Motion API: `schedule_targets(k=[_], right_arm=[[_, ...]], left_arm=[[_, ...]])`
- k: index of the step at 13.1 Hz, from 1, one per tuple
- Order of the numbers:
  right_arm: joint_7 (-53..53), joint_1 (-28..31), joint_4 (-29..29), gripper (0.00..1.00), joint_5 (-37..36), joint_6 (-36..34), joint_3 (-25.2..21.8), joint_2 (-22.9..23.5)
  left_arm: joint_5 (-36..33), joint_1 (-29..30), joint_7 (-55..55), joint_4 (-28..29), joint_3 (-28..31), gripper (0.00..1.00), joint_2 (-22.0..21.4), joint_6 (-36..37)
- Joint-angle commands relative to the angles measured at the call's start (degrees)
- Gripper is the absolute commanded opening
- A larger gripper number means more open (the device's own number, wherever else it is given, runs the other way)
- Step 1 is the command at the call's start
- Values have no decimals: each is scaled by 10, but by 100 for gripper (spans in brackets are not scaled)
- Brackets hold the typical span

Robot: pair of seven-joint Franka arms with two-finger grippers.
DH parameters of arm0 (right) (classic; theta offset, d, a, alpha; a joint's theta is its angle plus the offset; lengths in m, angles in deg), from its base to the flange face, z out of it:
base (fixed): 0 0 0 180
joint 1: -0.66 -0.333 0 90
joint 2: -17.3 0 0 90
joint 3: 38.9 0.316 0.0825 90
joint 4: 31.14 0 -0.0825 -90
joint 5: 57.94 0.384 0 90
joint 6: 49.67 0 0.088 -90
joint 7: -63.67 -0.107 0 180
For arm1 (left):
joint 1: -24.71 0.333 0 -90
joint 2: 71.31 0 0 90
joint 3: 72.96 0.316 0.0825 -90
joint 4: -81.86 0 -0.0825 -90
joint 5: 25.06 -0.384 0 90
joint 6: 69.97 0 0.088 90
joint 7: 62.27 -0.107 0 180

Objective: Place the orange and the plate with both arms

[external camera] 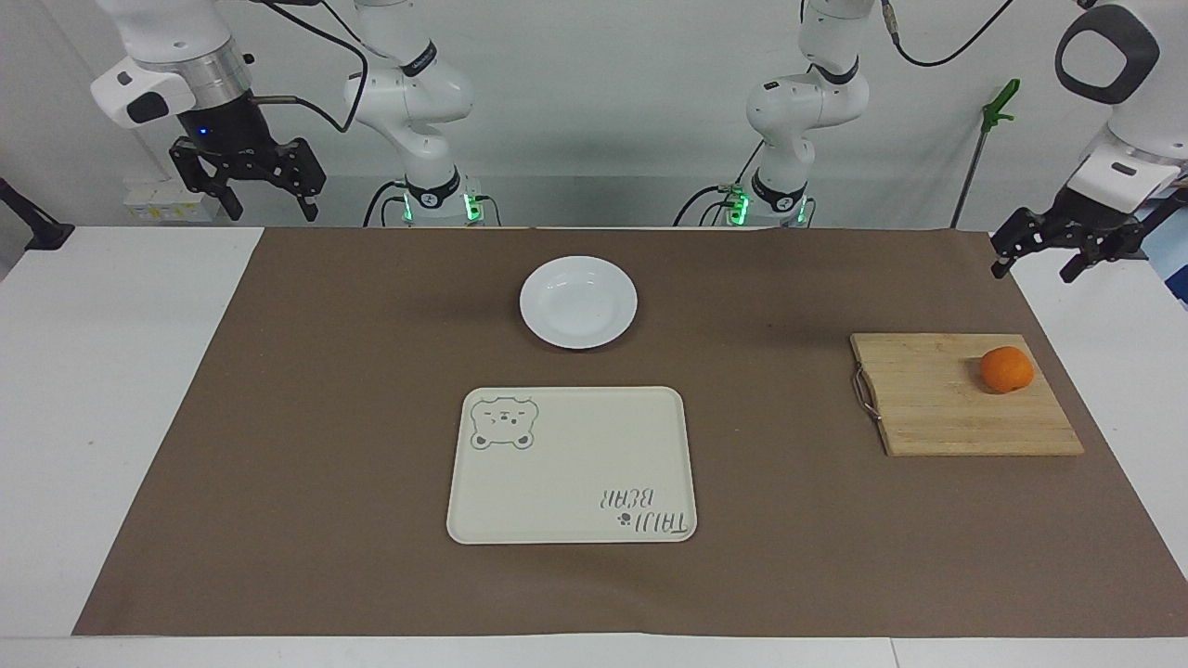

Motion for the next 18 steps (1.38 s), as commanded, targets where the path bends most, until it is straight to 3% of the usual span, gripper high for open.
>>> schedule_targets(k=[1,7,9,18], right_arm=[[3,6,-3,100,8,-2,3,-6],[3,6,-3,100,8,-2,3,-6],[3,6,-3,100,8,-2,3,-6],[3,6,-3,100,8,-2,3,-6]], left_arm=[[4,23,-43,55,-5,100,7,-72],[4,79,-143,76,-5,100,117,-226],[4,84,-151,82,-6,100,142,-240],[4,111,-203,140,-5,100,166,-285]])
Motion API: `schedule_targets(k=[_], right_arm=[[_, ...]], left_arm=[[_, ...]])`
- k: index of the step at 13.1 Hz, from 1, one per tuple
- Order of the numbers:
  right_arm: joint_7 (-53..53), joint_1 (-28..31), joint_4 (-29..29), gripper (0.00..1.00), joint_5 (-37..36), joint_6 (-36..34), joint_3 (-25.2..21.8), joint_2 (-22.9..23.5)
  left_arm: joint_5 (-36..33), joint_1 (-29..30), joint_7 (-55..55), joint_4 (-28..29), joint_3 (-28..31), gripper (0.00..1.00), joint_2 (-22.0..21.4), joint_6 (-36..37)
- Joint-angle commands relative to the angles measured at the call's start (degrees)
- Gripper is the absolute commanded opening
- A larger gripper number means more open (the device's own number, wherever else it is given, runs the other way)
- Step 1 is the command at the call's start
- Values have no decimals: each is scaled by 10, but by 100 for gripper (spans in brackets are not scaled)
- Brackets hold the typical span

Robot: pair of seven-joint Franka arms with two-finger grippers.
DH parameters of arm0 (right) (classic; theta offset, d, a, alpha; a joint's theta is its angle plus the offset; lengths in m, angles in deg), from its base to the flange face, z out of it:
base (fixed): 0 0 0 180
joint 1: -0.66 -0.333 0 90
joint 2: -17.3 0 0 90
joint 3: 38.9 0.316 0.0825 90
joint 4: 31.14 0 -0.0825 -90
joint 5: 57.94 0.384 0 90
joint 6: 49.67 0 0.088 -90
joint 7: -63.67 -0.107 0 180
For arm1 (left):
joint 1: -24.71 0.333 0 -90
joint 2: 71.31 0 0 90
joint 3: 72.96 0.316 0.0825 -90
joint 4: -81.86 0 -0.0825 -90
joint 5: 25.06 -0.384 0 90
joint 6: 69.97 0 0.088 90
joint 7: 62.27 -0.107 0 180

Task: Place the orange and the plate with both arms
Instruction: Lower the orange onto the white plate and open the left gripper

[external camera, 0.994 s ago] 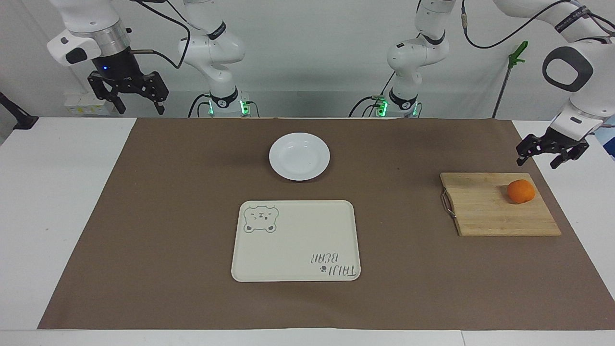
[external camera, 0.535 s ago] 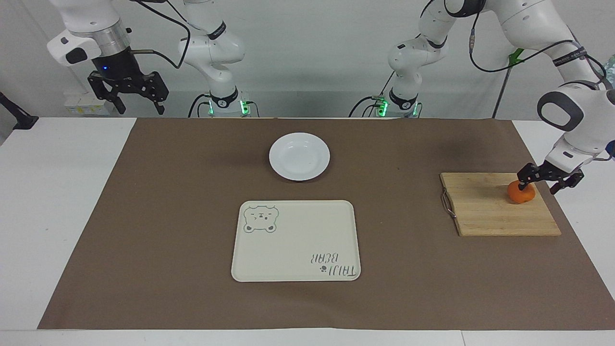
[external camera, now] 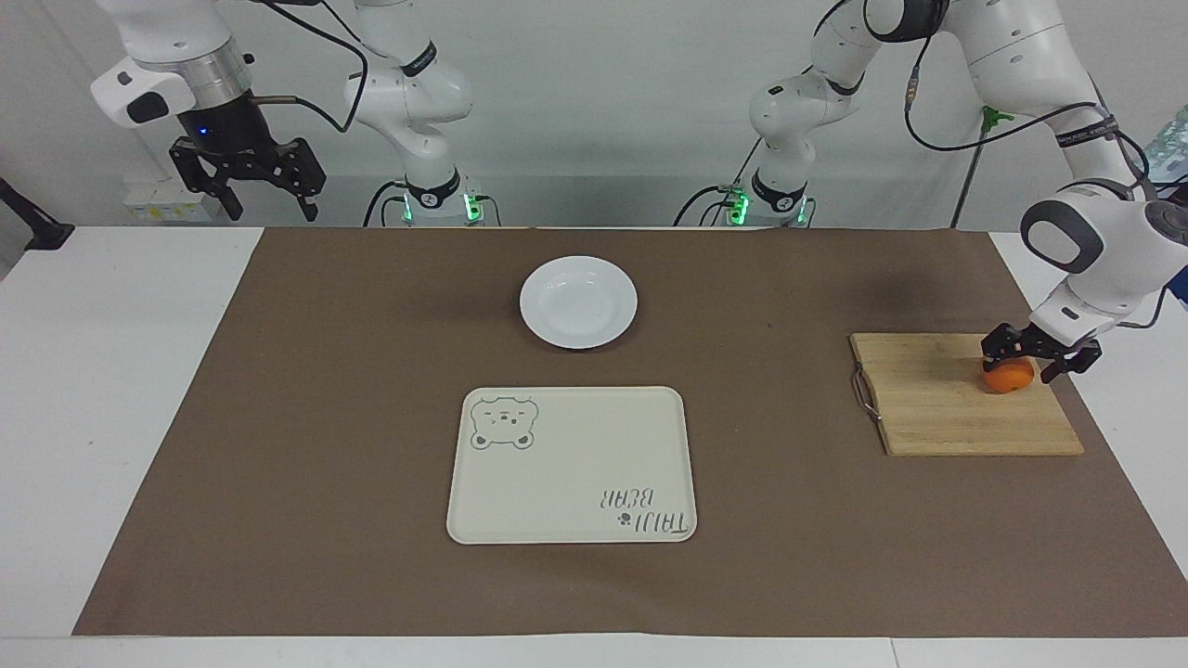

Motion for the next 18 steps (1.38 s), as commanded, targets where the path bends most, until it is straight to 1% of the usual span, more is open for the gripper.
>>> schedule_targets(k=[1,2,4,5,6,7,10,12,13,15,17,18], right_arm=[[3,6,-3,100,8,-1,3,-6],[3,6,-3,100,8,-2,3,-6],[3,6,-3,100,8,-2,3,-6],[3,6,-3,100,8,-2,3,-6],[3,6,-3,100,8,-2,3,-6],[3,6,-3,100,8,-2,3,-6],[3,6,-3,100,8,-2,3,-6],[3,6,-3,100,8,-2,3,-6],[3,6,-3,100,8,-2,3,-6],[3,6,-3,100,8,-2,3,-6],[3,6,-3,100,8,-2,3,-6],[3,6,-3,100,8,-1,3,-6]], left_arm=[[5,11,-9,27,-5,100,-4,-25],[5,10,-9,35,-5,100,-6,-26],[4,8,-14,34,-5,49,-8,-23],[4,4,-14,33,-5,27,-8,-22],[4,3,-15,31,-6,11,-12,-22],[4,1,-16,26,-8,1,-21,-21],[4,-23,-14,17,-15,0,-44,-21],[5,-70,-10,14,-18,0,-59,-22],[6,-99,-15,22,-18,0,-71,-9],[6,-160,-12,25,-17,0,-88,49],[6,-215,3,28,-18,0,-92,70],[6,-243,32,28,-19,0,-95,81]])
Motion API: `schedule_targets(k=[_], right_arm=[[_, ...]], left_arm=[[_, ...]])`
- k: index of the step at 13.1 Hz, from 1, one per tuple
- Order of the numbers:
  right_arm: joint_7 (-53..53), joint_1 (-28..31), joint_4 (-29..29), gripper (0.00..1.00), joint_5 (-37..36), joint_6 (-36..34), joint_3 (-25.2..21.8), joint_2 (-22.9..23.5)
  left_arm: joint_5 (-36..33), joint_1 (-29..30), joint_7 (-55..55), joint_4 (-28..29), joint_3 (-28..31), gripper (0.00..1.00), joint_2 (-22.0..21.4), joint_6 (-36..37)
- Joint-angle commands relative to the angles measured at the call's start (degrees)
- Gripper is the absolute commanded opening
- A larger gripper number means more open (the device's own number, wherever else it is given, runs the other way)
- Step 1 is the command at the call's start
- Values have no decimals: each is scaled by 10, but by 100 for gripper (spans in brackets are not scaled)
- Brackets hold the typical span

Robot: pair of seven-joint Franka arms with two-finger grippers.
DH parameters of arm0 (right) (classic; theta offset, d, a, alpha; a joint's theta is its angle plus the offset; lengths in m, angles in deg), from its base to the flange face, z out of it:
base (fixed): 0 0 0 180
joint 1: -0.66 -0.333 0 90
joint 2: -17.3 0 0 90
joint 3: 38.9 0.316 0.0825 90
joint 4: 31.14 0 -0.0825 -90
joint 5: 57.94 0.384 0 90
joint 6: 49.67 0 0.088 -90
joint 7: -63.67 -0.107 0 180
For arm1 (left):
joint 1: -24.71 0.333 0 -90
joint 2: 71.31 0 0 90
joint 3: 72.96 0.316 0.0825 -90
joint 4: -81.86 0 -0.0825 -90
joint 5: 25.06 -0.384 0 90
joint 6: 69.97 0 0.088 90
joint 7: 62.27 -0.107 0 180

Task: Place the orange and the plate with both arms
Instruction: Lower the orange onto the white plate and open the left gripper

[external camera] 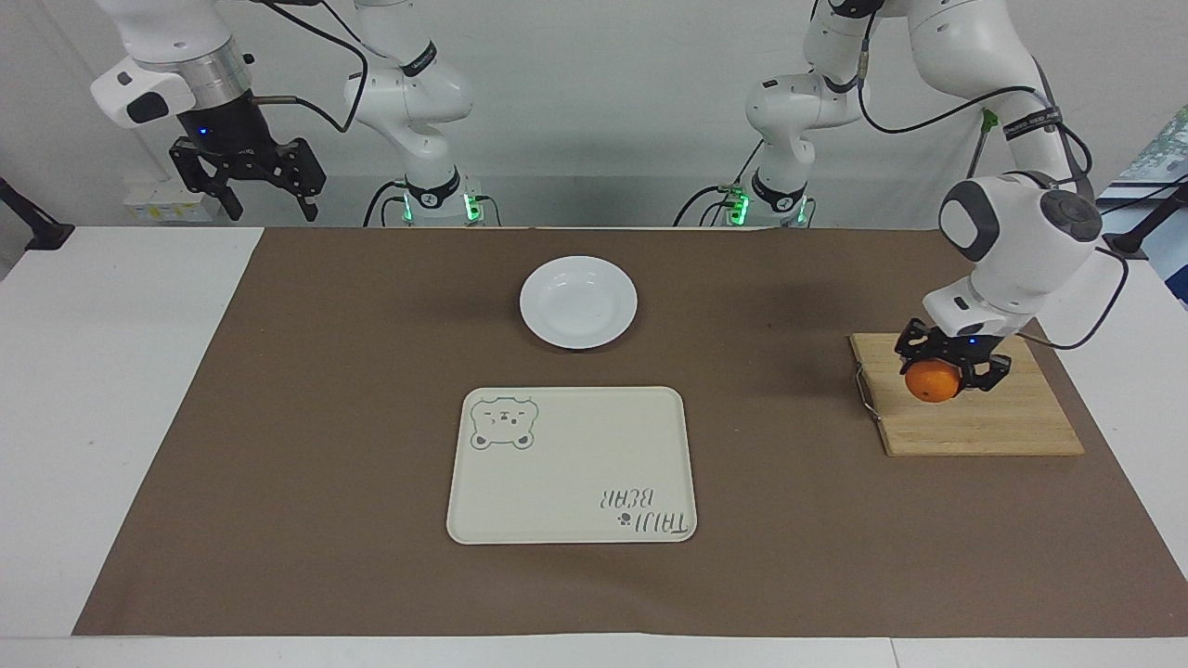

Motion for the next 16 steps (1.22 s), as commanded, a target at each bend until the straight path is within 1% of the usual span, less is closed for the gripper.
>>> schedule_targets(k=[1,2,5,6,7,9,11,13,15,16], right_arm=[[2,6,-3,100,8,-2,3,-6],[3,6,-3,100,8,-2,3,-6],[3,6,-3,100,8,-2,3,-6],[3,6,-3,100,8,-2,3,-6],[3,6,-3,100,8,-2,3,-6],[3,6,-3,100,8,-2,3,-6],[3,6,-3,100,8,-2,3,-6],[3,6,-3,100,8,-2,3,-6],[3,6,-3,100,8,-2,3,-6],[3,6,-3,100,8,-2,3,-6]], left_arm=[[6,-76,71,16,10,0,-20,18],[6,-116,121,16,10,0,-20,17],[6,-231,323,17,10,0,-21,13],[6,-272,376,26,9,0,-24,11],[6,-315,431,36,10,0,-28,3],[6,-391,559,37,9,0,-21,-18],[6,-445,642,45,9,0,-17,-49],[7,-491,685,54,9,0,-14,-59],[7,-524,729,56,9,1,15,-90],[7,-527,746,57,9,8,29,-117]])
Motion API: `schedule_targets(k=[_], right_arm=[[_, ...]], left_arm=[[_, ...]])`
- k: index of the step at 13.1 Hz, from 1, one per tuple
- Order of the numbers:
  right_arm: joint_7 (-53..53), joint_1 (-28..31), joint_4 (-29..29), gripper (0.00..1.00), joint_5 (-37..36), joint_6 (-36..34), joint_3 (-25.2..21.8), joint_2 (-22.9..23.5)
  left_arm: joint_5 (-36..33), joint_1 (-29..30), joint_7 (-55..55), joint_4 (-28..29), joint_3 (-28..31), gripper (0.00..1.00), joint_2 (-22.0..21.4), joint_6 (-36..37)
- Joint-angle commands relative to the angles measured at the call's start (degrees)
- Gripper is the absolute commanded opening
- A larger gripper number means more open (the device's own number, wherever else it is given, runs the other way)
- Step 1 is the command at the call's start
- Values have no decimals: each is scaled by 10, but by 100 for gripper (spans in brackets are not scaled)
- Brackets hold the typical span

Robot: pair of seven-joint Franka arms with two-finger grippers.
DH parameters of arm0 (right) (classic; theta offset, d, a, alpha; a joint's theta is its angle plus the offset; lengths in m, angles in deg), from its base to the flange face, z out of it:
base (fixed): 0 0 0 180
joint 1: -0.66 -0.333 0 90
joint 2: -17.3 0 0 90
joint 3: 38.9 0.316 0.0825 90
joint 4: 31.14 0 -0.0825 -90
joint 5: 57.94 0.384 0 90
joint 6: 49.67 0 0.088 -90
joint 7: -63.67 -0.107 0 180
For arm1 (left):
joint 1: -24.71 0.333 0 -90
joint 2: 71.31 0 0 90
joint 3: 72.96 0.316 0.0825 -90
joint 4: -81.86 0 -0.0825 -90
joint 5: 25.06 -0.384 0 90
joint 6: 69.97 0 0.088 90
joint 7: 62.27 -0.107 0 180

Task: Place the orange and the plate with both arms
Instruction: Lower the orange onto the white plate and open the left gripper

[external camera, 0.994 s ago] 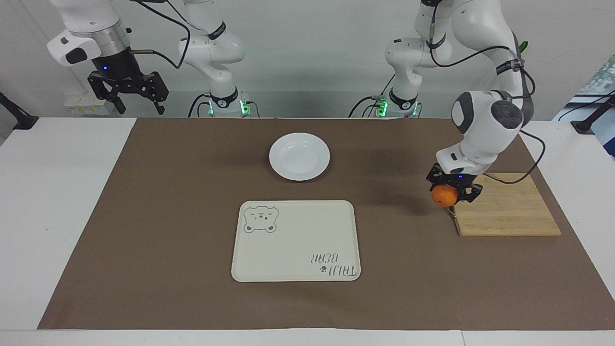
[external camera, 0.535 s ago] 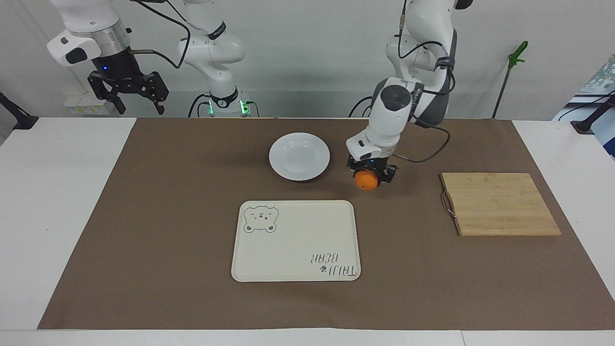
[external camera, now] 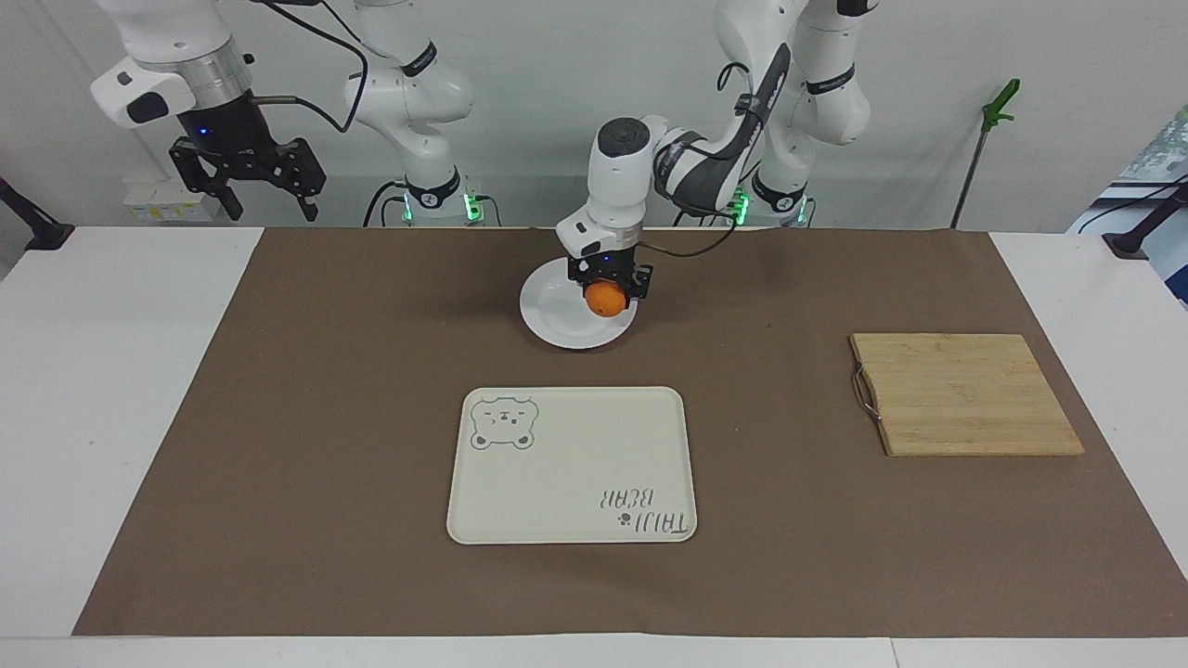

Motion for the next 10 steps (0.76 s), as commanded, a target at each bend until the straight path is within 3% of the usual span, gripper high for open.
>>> schedule_targets(k=[1,4,5,10], right_arm=[[3,7,-3,100,8,-2,3,-6],[3,6,-3,100,8,-2,3,-6],[3,6,-3,100,8,-1,3,-6],[3,6,-3,100,8,-2,3,-6]], left_arm=[[6,-19,30,9,13,22,22,-53],[7,-35,37,13,13,87,29,-51],[7,-35,36,13,13,100,29,-50],[7,-27,29,5,15,100,14,-33]])
